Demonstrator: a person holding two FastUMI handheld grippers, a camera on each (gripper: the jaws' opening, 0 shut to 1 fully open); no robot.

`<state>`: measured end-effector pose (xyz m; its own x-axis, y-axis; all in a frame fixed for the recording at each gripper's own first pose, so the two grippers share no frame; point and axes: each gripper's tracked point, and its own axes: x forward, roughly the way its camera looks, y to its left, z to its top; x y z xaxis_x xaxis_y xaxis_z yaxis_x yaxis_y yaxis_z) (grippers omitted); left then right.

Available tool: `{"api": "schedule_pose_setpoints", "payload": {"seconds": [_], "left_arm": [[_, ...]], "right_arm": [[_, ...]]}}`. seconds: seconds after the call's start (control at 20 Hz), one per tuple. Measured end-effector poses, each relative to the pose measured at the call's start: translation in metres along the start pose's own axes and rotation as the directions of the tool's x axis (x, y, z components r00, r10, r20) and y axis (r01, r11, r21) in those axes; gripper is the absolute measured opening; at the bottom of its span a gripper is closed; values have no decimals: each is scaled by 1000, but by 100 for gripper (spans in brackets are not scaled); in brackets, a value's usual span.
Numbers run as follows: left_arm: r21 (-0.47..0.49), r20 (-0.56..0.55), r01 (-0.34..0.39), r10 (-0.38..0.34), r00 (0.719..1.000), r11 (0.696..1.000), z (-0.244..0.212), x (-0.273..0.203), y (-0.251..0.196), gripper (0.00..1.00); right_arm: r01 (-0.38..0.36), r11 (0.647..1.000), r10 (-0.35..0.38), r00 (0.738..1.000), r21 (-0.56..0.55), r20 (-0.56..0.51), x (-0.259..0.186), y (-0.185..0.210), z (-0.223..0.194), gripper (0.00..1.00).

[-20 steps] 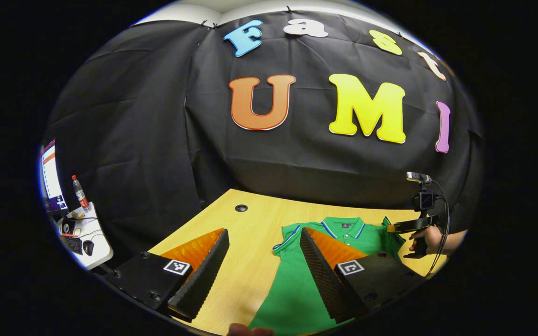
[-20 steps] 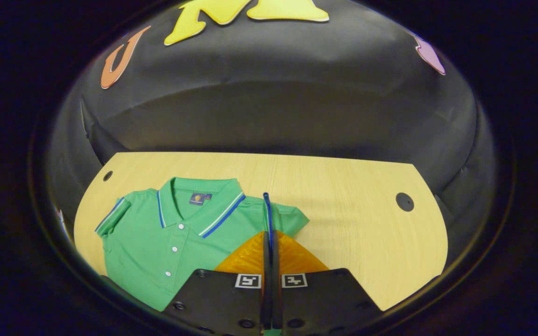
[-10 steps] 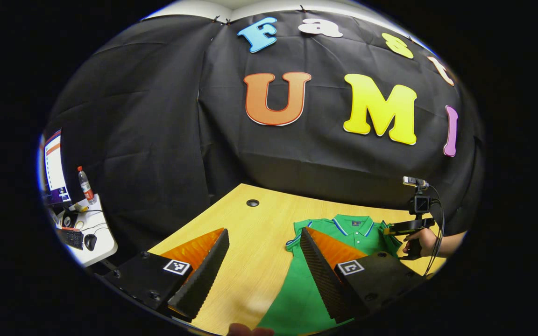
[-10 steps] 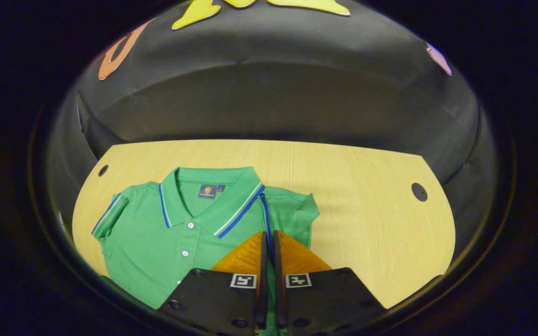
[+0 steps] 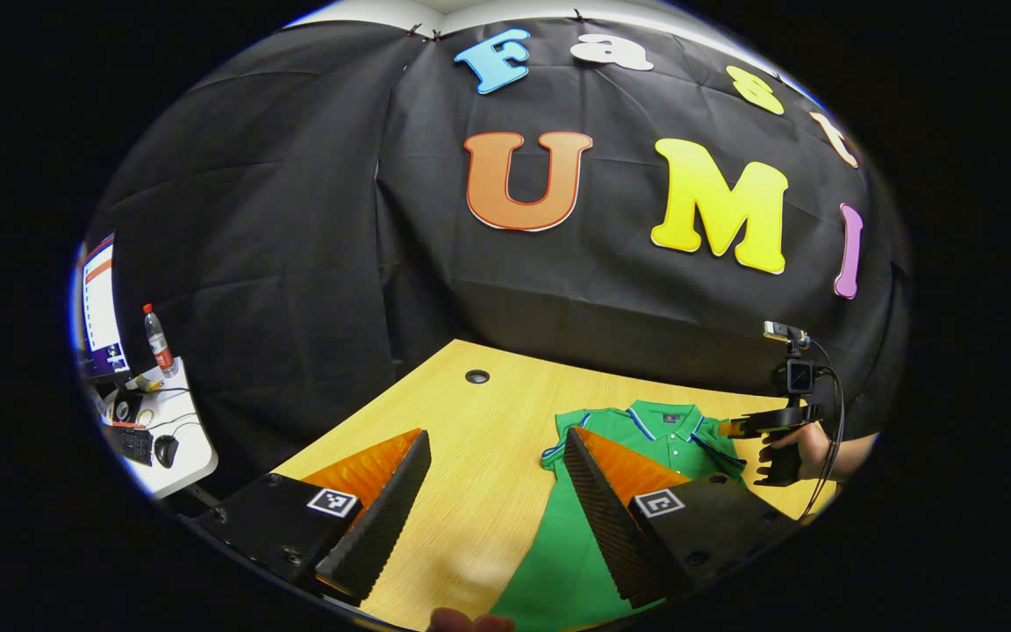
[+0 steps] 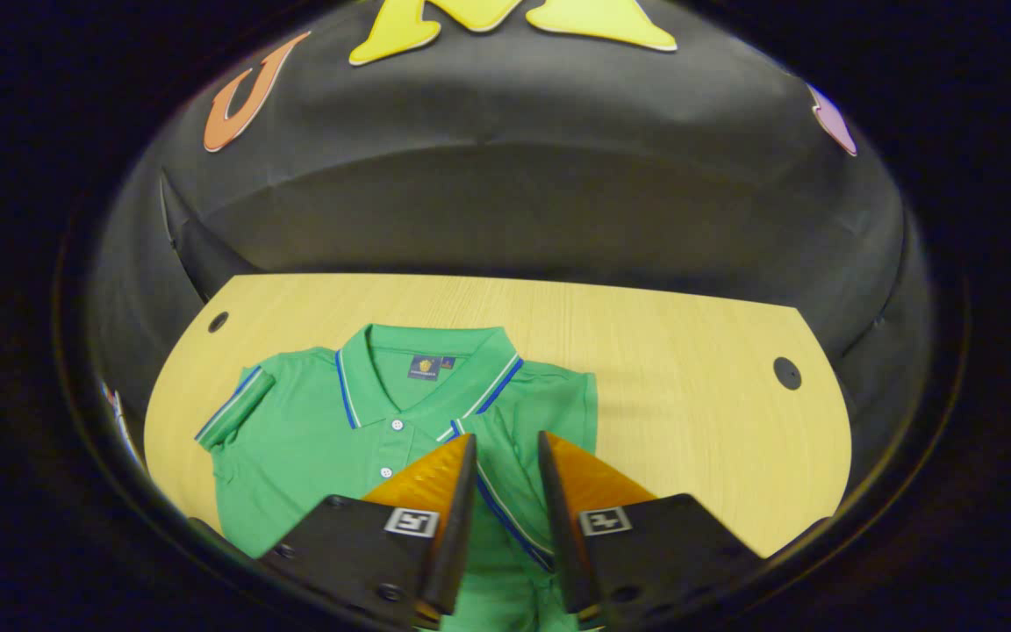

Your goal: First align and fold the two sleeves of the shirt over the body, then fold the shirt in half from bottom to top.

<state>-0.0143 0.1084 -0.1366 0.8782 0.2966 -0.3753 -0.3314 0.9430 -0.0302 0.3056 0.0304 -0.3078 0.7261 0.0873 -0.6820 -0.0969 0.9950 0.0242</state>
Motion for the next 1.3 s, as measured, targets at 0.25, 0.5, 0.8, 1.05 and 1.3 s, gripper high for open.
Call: {"api": "schedule_pose_setpoints", "payload": {"seconds": [0.25, 0.5, 0.8, 1.05, 1.3], "left_arm": [[40, 34, 123, -124, 992, 992, 6, 14, -13, 98], [93, 55, 291, -297, 953, 952, 7, 42, -36, 98], [142, -56, 449, -446, 893, 882, -40, 114, -57, 99], [141, -128, 508, -493, 860, 850, -75, 176, -73, 98], [167, -249, 549, -503, 827, 819, -120, 222, -83, 98]], "right_arm": [[53, 997, -50, 997, -57, 60, -68, -29, -5, 77], [77, 997, -74, 989, -20, 128, -157, -40, -18, 83], [48, 997, -34, 975, -57, 221, -264, -39, -31, 82], [40, 999, -34, 980, -28, 197, -295, -38, -59, 85], [-36, 998, 28, 989, 54, 142, -288, -11, -79, 86]]}}
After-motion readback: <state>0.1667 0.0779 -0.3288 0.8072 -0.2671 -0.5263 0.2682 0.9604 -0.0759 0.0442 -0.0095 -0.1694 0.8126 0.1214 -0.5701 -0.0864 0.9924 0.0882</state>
